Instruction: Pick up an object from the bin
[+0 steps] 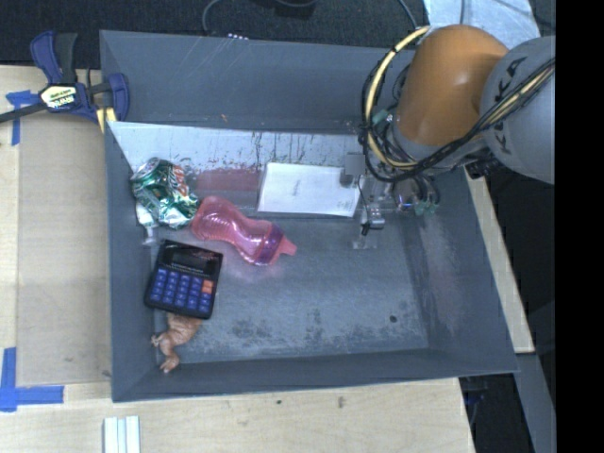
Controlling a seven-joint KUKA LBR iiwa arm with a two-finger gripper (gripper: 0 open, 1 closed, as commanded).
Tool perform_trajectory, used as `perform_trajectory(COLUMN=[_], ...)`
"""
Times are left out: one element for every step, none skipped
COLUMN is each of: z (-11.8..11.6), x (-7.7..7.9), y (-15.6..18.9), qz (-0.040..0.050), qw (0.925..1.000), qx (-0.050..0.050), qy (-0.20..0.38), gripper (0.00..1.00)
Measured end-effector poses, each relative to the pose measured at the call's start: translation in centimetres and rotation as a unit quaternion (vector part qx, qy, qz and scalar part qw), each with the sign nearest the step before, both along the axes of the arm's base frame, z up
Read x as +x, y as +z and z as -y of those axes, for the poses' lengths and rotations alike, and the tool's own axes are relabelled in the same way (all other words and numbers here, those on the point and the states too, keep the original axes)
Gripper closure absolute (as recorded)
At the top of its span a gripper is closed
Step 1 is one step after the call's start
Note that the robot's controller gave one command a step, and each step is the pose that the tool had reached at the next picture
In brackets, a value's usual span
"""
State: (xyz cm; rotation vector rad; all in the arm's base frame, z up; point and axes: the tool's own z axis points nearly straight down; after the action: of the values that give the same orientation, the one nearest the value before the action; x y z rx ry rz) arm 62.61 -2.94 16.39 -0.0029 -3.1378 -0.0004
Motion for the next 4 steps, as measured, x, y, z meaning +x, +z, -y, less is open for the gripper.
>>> perform_trajectory(z=[0.0,-5.4,-9.8,-11.5], x=[0.1,0.0,-2.1,-1.2], y=[0.5,-5.8,-4.5,-3.7], qz=[0.0037,0.0039,0.0015,0.0083], qw=[1.0000,0.9988,0.9998,1.0000], qx=[0.000,0.000,0.000,0.001], qy=[0.000,0.049,0.021,-0.004], gripper=[0.00,0.00,0.00,0.00])
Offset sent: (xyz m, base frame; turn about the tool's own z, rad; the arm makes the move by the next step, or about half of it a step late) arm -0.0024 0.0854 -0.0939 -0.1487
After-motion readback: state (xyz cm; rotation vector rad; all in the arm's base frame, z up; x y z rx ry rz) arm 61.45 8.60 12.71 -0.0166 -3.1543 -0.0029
